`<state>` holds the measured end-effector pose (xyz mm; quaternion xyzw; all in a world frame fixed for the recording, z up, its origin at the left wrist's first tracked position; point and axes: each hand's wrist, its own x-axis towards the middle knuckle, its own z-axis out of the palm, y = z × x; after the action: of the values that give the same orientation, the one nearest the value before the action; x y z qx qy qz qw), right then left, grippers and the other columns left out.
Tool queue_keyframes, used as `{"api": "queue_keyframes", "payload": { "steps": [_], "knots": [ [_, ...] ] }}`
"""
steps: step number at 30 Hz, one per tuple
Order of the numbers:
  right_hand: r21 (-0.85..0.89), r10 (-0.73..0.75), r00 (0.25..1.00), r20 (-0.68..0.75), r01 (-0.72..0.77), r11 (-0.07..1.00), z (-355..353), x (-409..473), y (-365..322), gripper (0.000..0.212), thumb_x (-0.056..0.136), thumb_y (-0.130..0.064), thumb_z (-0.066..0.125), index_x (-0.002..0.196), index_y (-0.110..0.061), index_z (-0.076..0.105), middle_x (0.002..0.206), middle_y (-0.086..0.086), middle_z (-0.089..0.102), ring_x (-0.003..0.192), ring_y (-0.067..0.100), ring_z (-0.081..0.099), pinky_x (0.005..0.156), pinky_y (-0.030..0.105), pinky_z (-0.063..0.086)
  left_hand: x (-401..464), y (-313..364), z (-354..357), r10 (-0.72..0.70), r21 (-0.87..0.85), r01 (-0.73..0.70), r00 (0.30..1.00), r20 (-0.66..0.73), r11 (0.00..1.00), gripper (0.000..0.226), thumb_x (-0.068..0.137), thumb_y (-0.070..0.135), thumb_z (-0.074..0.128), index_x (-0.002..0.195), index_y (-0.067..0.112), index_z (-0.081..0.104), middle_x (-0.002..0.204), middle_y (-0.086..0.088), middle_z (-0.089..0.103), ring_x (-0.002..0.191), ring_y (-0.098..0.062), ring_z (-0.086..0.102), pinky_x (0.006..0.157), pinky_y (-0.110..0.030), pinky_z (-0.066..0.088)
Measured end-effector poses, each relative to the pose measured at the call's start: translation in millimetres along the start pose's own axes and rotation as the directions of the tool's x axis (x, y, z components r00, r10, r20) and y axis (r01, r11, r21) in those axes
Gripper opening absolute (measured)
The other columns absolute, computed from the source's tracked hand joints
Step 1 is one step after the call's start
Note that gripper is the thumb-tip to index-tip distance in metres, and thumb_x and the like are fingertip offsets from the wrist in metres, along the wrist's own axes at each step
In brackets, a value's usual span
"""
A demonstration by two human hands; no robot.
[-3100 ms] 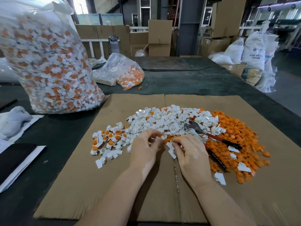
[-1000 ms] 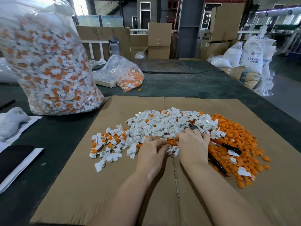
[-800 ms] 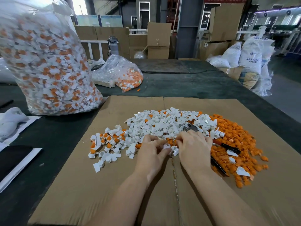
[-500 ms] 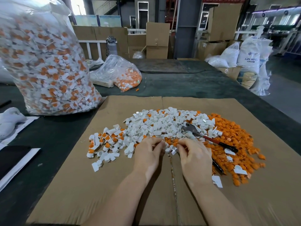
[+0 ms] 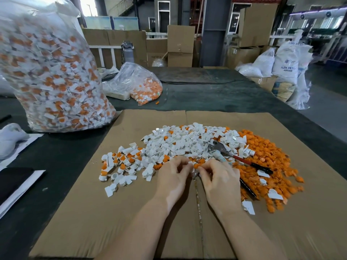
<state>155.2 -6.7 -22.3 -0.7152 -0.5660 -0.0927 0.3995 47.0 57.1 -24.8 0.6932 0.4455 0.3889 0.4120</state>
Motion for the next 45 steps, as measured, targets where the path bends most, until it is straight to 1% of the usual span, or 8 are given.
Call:
{"api": "queue_keyframes", "payload": {
  "steps": [4,8,12,17,21,26,32,45],
  "knots": [
    [-0.045,-0.010,1.000,-0.027,0.009,0.999,-0.5,-0.5,-2.8,0.018,0.075,-0.012,0.076,0.066,-0.012,0.060,0.060,-0.003,0.057,0.059,0.020,0.053,0.066,0.035,0.037,-2.6,0.5,-1.2,0.003,0.011,-0.003,1.000,0.008,1.000,0.018,0.088,0.020,0.064,0.075,0.033,0.061,0.071,0.007,0.067,0.071,-0.003,0.061,0.063,-0.011,0.041],
    [-0.088,-0.038,0.999,-0.038,0.034,0.996,-0.1,-1.5,-2.7,0.022,0.072,-0.008,0.078,0.063,-0.010,0.058,0.056,0.000,0.055,0.054,0.022,0.053,0.064,0.037,0.040,-3.2,1.3,-1.1,0.017,0.043,-0.018,0.999,0.029,0.999,0.010,0.088,0.020,0.064,0.081,0.027,0.064,0.076,0.007,0.067,0.075,-0.005,0.060,0.063,-0.009,0.039],
    [-0.112,-0.056,0.998,-0.017,0.054,0.992,1.5,-2.3,-1.1,0.023,0.070,-0.007,0.079,0.061,-0.008,0.058,0.054,0.002,0.056,0.053,0.024,0.055,0.064,0.039,0.041,-5.4,2.0,0.1,0.041,0.095,-0.044,0.999,0.032,0.994,0.015,0.089,0.021,0.063,0.078,0.031,0.060,0.074,0.013,0.062,0.071,0.001,0.055,0.061,-0.005,0.036],
    [-0.036,-0.071,0.997,0.006,0.071,0.997,2.0,-2.0,0.9,0.017,0.071,-0.011,0.080,0.066,-0.011,0.064,0.060,-0.002,0.060,0.060,0.021,0.057,0.067,0.035,0.036,-2.7,1.7,0.2,0.005,0.037,-0.006,1.000,0.023,0.999,0.012,0.092,0.020,0.058,0.084,0.028,0.061,0.081,0.010,0.064,0.080,-0.004,0.058,0.064,-0.006,0.036],
    [0.100,-0.045,0.999,0.023,0.042,0.994,0.2,-1.8,2.5,0.017,0.072,-0.018,0.079,0.085,-0.018,0.069,0.073,-0.009,0.062,0.073,0.013,0.056,0.072,0.031,0.030,-2.0,1.9,-2.7,0.016,-0.001,-0.016,1.000,-0.005,1.000,0.013,0.094,0.016,0.055,0.093,0.027,0.062,0.085,0.020,0.060,0.083,0.007,0.054,0.067,0.002,0.034],
    [0.128,-0.061,0.997,0.039,0.056,0.990,-0.3,-2.2,2.5,0.029,0.071,-0.012,0.080,0.098,-0.021,0.072,0.080,-0.006,0.063,0.082,0.018,0.058,0.075,0.035,0.033,-2.1,2.1,-3.1,0.055,0.028,-0.055,0.998,0.006,0.998,0.016,0.093,0.016,0.056,0.088,0.031,0.061,0.084,0.020,0.061,0.081,0.008,0.054,0.066,0.002,0.034],
    [0.092,-0.088,0.996,0.022,0.085,0.992,-2.2,-2.3,1.3,0.023,0.072,-0.011,0.079,0.092,-0.021,0.073,0.077,-0.005,0.062,0.080,0.020,0.059,0.071,0.035,0.034,-2.2,1.1,-2.8,0.057,0.048,-0.057,0.998,0.011,0.997,0.015,0.093,0.018,0.057,0.087,0.030,0.061,0.081,0.019,0.061,0.081,0.006,0.055,0.065,0.000,0.035],
    [0.060,-0.086,0.996,0.019,0.085,0.995,-4.0,-1.6,-2.1,0.022,0.071,-0.008,0.079,0.088,-0.019,0.073,0.078,-0.003,0.063,0.080,0.023,0.060,0.072,0.035,0.032,-4.1,4.1,-3.0,0.014,0.023,-0.014,1.000,0.009,1.000,0.018,0.091,0.021,0.059,0.079,0.035,0.059,0.076,0.014,0.063,0.076,0.002,0.057,0.061,-0.003,0.037]
  ]
}}
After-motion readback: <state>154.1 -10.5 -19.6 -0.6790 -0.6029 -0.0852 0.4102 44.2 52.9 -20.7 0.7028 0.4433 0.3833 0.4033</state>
